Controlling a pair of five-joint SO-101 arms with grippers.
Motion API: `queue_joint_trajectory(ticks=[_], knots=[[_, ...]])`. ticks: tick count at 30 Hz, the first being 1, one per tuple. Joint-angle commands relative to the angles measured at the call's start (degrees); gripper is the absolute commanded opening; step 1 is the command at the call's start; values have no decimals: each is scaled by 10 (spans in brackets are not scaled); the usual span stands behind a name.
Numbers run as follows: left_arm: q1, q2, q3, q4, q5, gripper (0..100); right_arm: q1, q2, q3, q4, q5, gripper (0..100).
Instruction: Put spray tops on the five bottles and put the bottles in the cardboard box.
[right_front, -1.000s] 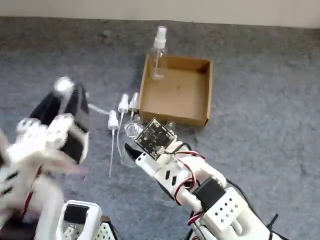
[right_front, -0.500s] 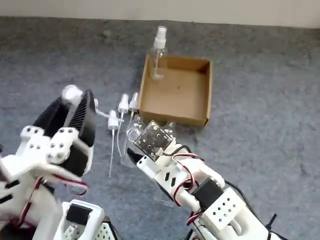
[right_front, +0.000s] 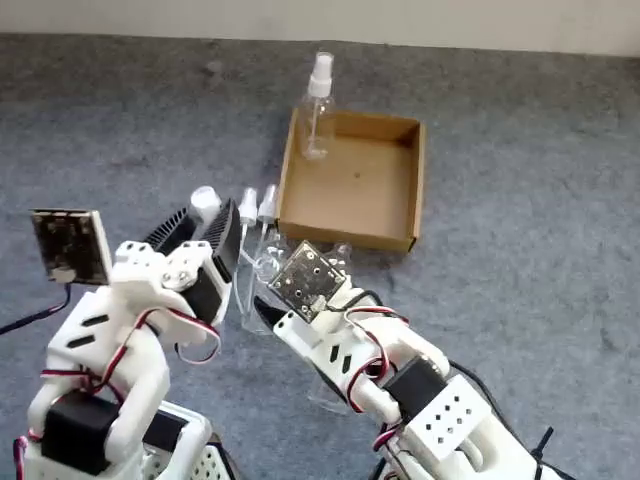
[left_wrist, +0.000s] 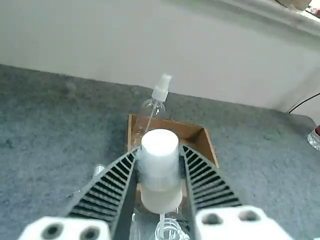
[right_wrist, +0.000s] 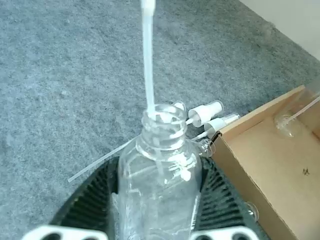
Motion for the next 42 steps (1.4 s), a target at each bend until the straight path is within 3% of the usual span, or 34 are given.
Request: queue_joint_trajectory(ticks=[1,6,13,16,22,27,36,42], knots=[[9,5,21,-17,6,4,4,-13,-6,-19,-4,4],[15,5,82,-27,5,4,4,-13,-1,-65,-4,4],[61,5,193,-126,-18,5,7,-14,-19,-80,-4,4],[86,5,201,-128,-58,5,7,-9,-40,-80,-4,4],[100,5,200,-127,-60,5,31,-9,-48,-80,-10,4],[100,5,196,-110,-60,5,80,-8,-74,-80,-59,4],[99,4,195,-110,-62,5,86,-8,-95,-78,-57,4],[95,4,194,-109,-62,155,88,-7,-106,-77,-57,4]])
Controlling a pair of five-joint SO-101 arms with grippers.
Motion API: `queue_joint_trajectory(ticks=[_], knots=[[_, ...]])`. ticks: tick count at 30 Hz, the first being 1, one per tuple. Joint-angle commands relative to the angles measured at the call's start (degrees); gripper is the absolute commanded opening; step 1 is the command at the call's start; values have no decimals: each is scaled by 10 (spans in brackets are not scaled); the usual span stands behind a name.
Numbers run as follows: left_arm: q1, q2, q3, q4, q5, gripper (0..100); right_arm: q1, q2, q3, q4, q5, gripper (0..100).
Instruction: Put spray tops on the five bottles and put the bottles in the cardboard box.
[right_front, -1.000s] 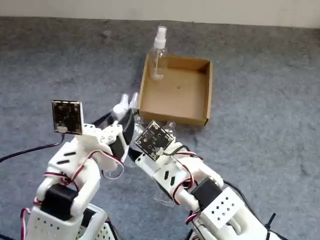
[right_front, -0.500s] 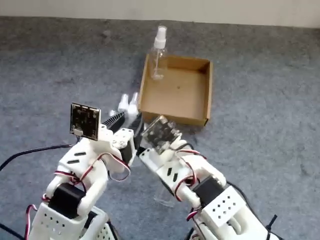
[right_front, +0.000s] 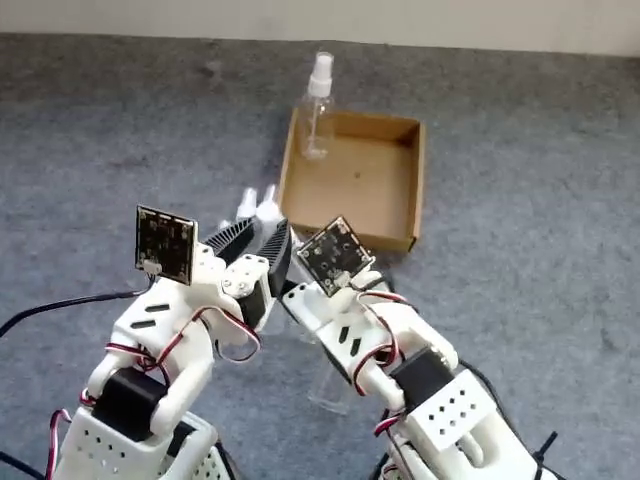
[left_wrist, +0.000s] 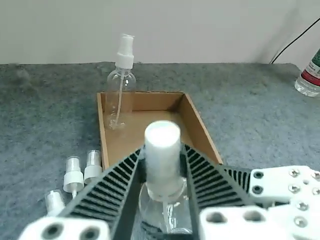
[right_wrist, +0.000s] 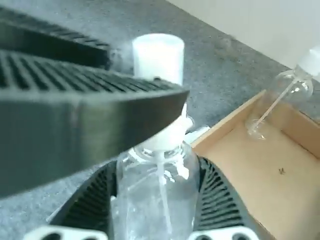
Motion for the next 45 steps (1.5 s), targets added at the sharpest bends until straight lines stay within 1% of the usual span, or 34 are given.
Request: queue_joint_trajectory(ticks=[1,7,10,12,15,18,19,21,25,29,33,37,40,43,45], knots=[[-7,6,3,17,-4,173,23,-7,-89,-20,-6,4],[-107,6,-30,20,-4,186,56,86,-153,-20,-6,4],[-131,6,-31,18,-4,186,85,153,-224,-21,-5,4],[-132,6,-29,18,-13,186,108,204,-284,-21,-5,4],[-123,7,-25,17,-55,186,137,285,-377,-7,-5,4],[-94,7,-5,15,-90,186,135,364,-480,71,-10,4],[-81,11,0,11,-104,187,124,385,-511,101,-16,4],[-62,12,12,-9,-127,187,104,414,-566,167,-47,4],[-58,12,18,-22,-139,187,44,426,-642,260,-65,4],[-58,12,19,-22,-139,187,8,426,-655,312,-66,4],[-64,12,20,-22,-141,187,7,426,-655,358,-66,4],[-96,13,21,-44,-141,187,10,425,-657,398,-63,4],[-109,13,22,-48,-139,186,10,403,-656,399,-62,4],[-109,13,22,-48,-139,186,12,373,-656,400,-62,4],[-108,13,22,-47,-139,186,26,362,-656,396,-61,4]])
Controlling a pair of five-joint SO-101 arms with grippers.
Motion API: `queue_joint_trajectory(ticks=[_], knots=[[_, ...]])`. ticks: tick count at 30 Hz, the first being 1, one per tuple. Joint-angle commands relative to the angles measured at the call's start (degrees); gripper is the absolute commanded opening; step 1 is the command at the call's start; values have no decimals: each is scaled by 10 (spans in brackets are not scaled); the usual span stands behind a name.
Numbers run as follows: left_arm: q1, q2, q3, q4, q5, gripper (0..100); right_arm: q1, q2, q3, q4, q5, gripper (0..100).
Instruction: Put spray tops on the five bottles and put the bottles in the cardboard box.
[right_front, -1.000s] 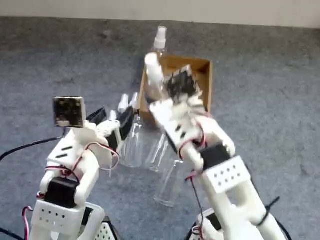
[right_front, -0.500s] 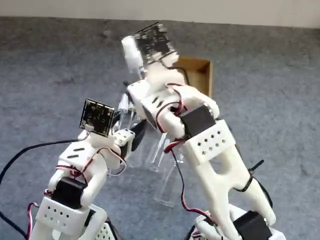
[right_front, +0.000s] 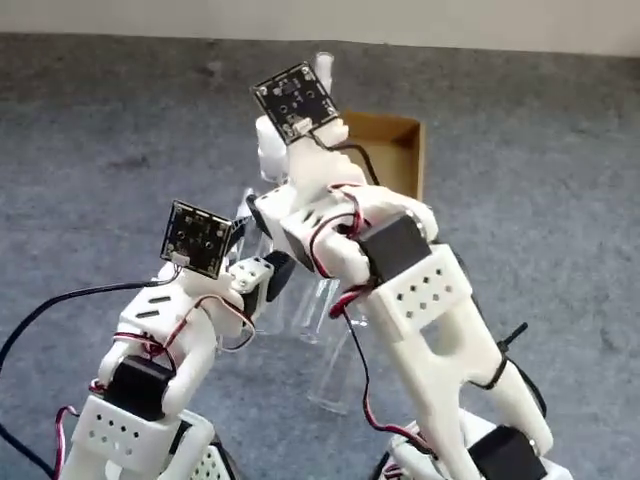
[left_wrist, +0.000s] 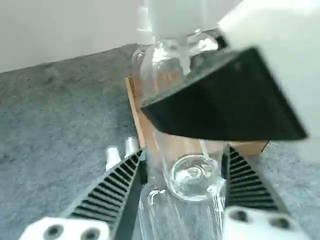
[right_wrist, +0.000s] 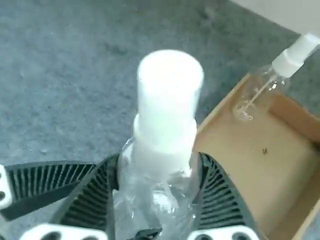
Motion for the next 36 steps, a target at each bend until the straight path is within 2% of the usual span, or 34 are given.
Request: queue_joint_trajectory(ticks=[1,3,8,11,22,29,36], knots=[[-19,5,-2,-18,-4,185,21,-48,-32,6,6,4],[-18,0,-2,-18,-4,183,62,-47,-30,-12,31,4],[-22,0,9,-19,-4,181,199,-7,-27,-158,40,4],[-21,0,27,-20,-4,181,237,72,-28,-242,37,4],[-22,0,29,-20,-5,181,245,333,-31,-476,40,4],[-22,0,31,-32,-6,181,261,409,-31,-553,39,4],[-20,0,31,-32,-6,181,262,430,-32,-561,40,4]])
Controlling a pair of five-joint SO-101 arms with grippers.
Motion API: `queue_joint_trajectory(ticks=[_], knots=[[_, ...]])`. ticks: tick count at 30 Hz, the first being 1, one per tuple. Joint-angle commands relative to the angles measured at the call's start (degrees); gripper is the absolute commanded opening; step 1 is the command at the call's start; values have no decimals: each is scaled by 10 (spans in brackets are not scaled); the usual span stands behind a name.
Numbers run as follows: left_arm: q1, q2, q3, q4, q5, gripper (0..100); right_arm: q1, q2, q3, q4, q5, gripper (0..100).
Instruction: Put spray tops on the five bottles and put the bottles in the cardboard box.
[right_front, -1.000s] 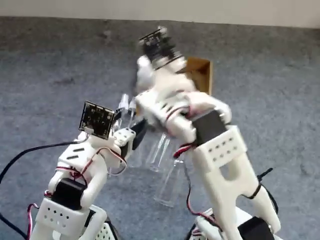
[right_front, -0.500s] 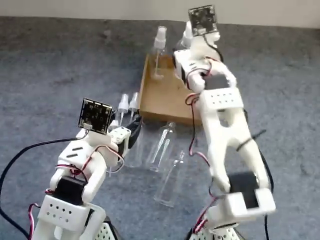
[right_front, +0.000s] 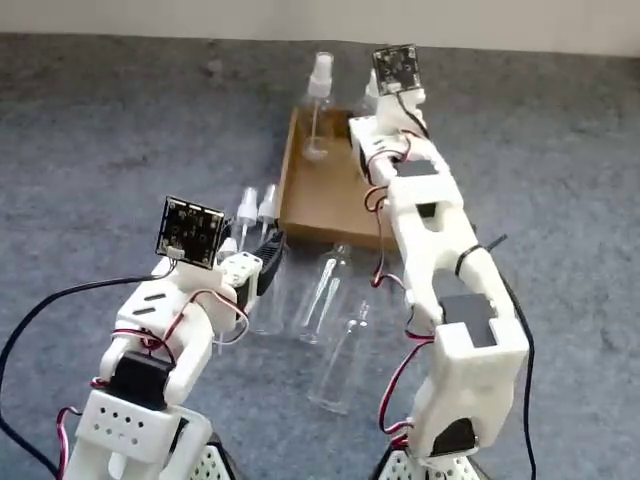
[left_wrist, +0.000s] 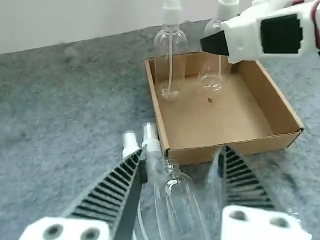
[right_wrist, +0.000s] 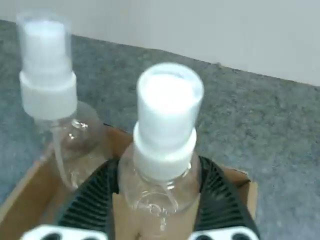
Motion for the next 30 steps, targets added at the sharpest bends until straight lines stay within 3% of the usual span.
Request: queue_joint_trajectory(ticks=[1,19,25,30], knots=[[-5,-6,-2,-12,-4,181,7,-9,-33,-15,5,4],[-4,-6,-2,-12,-4,181,5,-8,-30,-15,5,8],[-4,-6,-2,-12,-4,181,5,-8,-29,-15,3,107],[-4,-6,-2,-12,-4,181,5,-8,-29,-15,3,116]])
